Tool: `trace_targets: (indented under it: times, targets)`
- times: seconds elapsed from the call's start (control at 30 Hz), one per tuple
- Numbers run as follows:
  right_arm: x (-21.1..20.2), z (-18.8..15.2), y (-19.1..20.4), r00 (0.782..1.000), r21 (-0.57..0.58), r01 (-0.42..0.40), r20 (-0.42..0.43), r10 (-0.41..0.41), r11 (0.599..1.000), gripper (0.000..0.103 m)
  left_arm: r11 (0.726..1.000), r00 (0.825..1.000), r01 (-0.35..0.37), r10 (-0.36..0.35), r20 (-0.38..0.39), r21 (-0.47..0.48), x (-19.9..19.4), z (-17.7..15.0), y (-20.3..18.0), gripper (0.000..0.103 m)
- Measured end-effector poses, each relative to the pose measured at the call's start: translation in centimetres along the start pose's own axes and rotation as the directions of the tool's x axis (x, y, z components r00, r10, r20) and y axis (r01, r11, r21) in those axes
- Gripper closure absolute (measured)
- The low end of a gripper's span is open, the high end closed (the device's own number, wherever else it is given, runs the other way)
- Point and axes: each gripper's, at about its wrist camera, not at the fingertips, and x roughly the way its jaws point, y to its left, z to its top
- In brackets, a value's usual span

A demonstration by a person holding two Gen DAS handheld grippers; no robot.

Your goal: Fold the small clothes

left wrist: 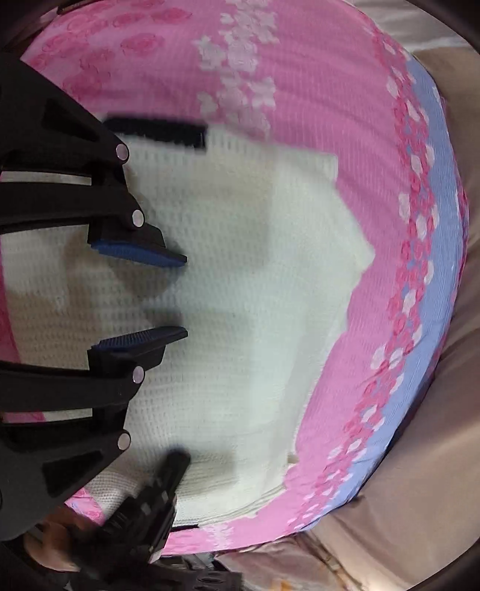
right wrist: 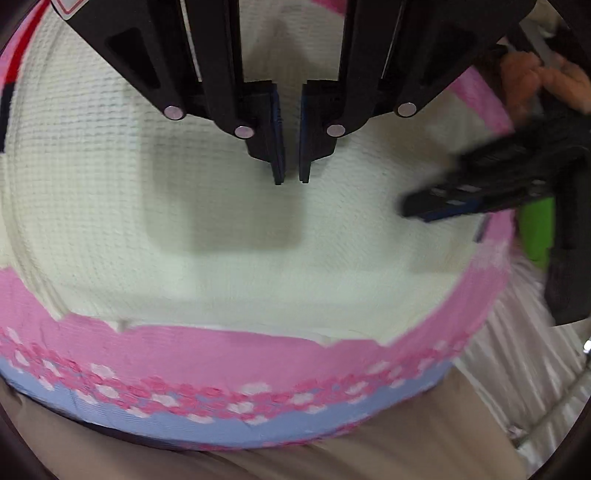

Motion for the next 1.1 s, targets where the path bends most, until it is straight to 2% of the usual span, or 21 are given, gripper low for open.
trace_targets:
  times: [0.07, 0.13, 0.17, 0.23, 0.27, 0.3, 0.33, 0.37, 0.43, 0.47, 0.53, 0.6, 0.67, 0.7, 0.73, 0.77, 0.8, 0.9, 1.0, 1.07, 1.1]
  targets:
    - [-2.0, -0.9, -5.3, 0.999, 0.13, 0.027, 0.031, -0.031, 0.991, 0.103, 0.999, 1.0, -0.026, 0.026, 0.008, -0.04, -0.5, -0.2, 2.2, 0.071]
    - [-4.5, -2.6, -11.4, 0.995, 0.292, 0.047, 0.068, -0.069, 0.955, 0.103, 0.995, 1.0, 0.018, -0.017, 0.005, -0.102, -0.3, -0.7, 4.4, 0.077]
    - [-5.4, -3.7, -14.1, 0.99, 0.36, 0.096, 0.063, -0.127, 0.928, 0.103, 0.993, 0.999, 0.036, -0.035, 0.012, -0.114, -0.5, -1.0, 4.8, 0.079]
    - [-6.7, -5.6, -18.2, 0.991, 0.449, 0.06, 0.077, -0.106, 0.892, 0.103, 0.994, 1.0, 0.025, -0.024, 0.011, -0.105, -0.9, -0.9, 4.5, 0.079]
    - [-7.3, -5.8, -18.8, 0.989, 0.467, 0.088, 0.065, -0.134, 0.88, 0.103, 0.994, 1.0, 0.026, -0.024, 0.014, -0.108, -1.2, -0.9, 4.2, 0.079]
    - [-7.8, -5.6, -19.0, 0.989, 0.466, 0.08, 0.075, -0.129, 0.881, 0.103, 0.993, 0.999, 0.04, -0.037, 0.031, -0.111, -1.9, -0.7, 3.9, 0.077]
    - [-8.7, -4.8, -18.4, 0.984, 0.454, 0.093, 0.096, -0.152, 0.886, 0.092, 0.993, 0.997, 0.053, -0.047, 0.055, -0.107, -2.6, -0.2, 3.6, 0.071]
    - [-9.2, -4.0, -17.9, 0.978, 0.437, 0.102, 0.122, -0.171, 0.894, 0.086, 0.994, 0.995, 0.051, -0.043, 0.088, -0.096, -3.3, 0.7, 3.2, 0.066]
    - [-9.9, -1.5, -17.1, 0.961, 0.399, 0.135, 0.171, -0.218, 0.907, 0.047, 0.996, 0.993, 0.019, -0.009, 0.116, -0.082, -3.7, 2.5, 2.6, 0.05]
    - [-9.9, -0.3, -16.9, 0.953, 0.39, 0.151, 0.188, -0.239, 0.908, 0.04, 0.997, 0.991, -0.002, 0.013, 0.131, -0.078, -3.5, 4.0, 2.7, 0.049]
    - [-9.1, 2.1, -17.0, 0.945, 0.366, 0.178, 0.197, -0.263, 0.914, 0.038, 0.997, 0.992, -0.019, 0.029, 0.122, -0.08, -2.2, 6.1, 3.0, 0.049]
    - [-6.8, 4.6, -17.1, 0.948, 0.346, 0.208, 0.157, -0.276, 0.915, 0.038, 0.994, 0.997, -0.021, 0.028, 0.069, -0.104, 0.0, 7.5, 3.7, 0.052]
    - [-4.9, 5.7, -17.0, 0.962, 0.324, 0.201, 0.114, -0.249, 0.924, 0.037, 0.992, 0.999, -0.021, 0.024, 0.023, -0.122, 1.9, 8.1, 4.3, 0.075]
    - [-4.3, 5.7, -16.5, 0.962, 0.308, 0.21, 0.105, -0.253, 0.928, 0.049, 0.993, 1.0, -0.019, 0.02, 0.008, -0.121, 2.3, 8.1, 4.3, 0.095]
    - [-3.9, 5.9, -16.0, 0.96, 0.274, 0.221, 0.108, -0.258, 0.936, 0.102, 0.992, 1.0, -0.013, 0.014, 0.007, -0.125, 2.3, 8.2, 4.4, 0.095]
    - [-3.8, 6.1, -15.6, 0.965, 0.245, 0.205, 0.108, -0.237, 0.948, 0.098, 0.992, 1.0, -0.011, 0.014, 0.028, -0.126, 1.9, 8.3, 4.5, 0.095]
    - [-4.3, 6.2, -15.5, 0.965, 0.248, 0.203, 0.116, -0.237, 0.947, 0.099, 0.993, 0.999, -0.02, 0.025, 0.037, -0.118, 1.7, 8.5, 4.5, 0.096]
    - [-7.0, 6.1, -17.2, 0.936, 0.297, 0.23, 0.194, -0.294, 0.927, 0.1, 0.992, 0.999, -0.031, 0.034, 0.018, -0.119, 2.7, 9.0, 5.1, 0.095]
    - [-5.1, 5.9, -21.1, 0.954, 0.384, 0.218, 0.112, -0.279, 0.897, 0.103, 0.992, 0.999, -0.029, 0.031, 0.014, -0.124, 3.7, 9.2, 5.3, 0.094]
    - [-4.1, 5.5, -22.1, 0.95, 0.405, 0.253, 0.067, -0.305, 0.878, 0.103, 0.991, 1.0, -0.015, 0.017, 0.012, -0.131, 3.3, 9.2, 5.3, 0.092]
    - [-4.0, 5.4, -22.5, 0.956, 0.428, 0.232, 0.064, -0.285, 0.873, 0.103, 0.989, 1.0, 0.011, -0.009, 0.016, -0.147, 2.7, 9.0, 5.6, 0.092]
